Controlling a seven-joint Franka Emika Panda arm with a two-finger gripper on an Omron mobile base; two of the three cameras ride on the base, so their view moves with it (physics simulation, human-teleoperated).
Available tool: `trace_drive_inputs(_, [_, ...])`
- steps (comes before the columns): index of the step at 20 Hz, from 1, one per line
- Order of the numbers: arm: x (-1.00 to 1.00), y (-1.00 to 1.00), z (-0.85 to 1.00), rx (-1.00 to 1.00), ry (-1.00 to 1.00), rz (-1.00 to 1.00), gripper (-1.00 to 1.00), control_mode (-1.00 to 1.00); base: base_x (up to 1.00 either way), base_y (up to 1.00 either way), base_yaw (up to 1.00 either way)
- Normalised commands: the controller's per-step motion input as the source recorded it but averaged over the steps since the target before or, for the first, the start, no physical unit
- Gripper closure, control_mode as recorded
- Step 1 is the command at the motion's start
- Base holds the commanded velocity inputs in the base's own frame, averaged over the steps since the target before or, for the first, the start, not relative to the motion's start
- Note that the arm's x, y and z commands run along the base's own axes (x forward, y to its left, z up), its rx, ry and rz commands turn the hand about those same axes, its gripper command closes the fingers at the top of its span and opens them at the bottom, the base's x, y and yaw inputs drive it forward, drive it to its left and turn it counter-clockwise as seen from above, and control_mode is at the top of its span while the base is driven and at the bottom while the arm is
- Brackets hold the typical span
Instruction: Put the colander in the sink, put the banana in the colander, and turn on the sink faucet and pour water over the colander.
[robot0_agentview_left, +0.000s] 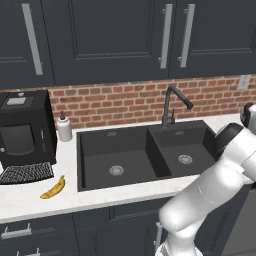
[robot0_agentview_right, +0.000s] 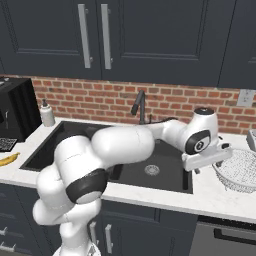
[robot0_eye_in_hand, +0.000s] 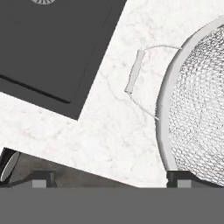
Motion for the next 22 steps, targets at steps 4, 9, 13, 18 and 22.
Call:
trace_drive_inputs(4, [0.36,-0.36,-0.2,0.0,0.0,0.08,-1.0,-1.0,0.0,0.0,0.0])
trace_drive_inputs(9, [0.37,-0.35,-0.11,0.0,0.0,0.04,-1.0,-1.0,0.0,0.0,0.0])
trace_drive_inputs(13, [0.37,-0.36,-0.11,0.0,0.0,0.02,-1.0,-1.0,0.0,0.0,0.0])
trace_drive_inputs(18, [0.42,-0.31,-0.14,0.0,0.0,0.0,-1.0,-1.0,0.0,0.0,0.0])
trace_drive_inputs(22, [0.36,-0.2,-0.25,0.0,0.0,0.0,-1.0,-1.0,0.0,0.0,0.0])
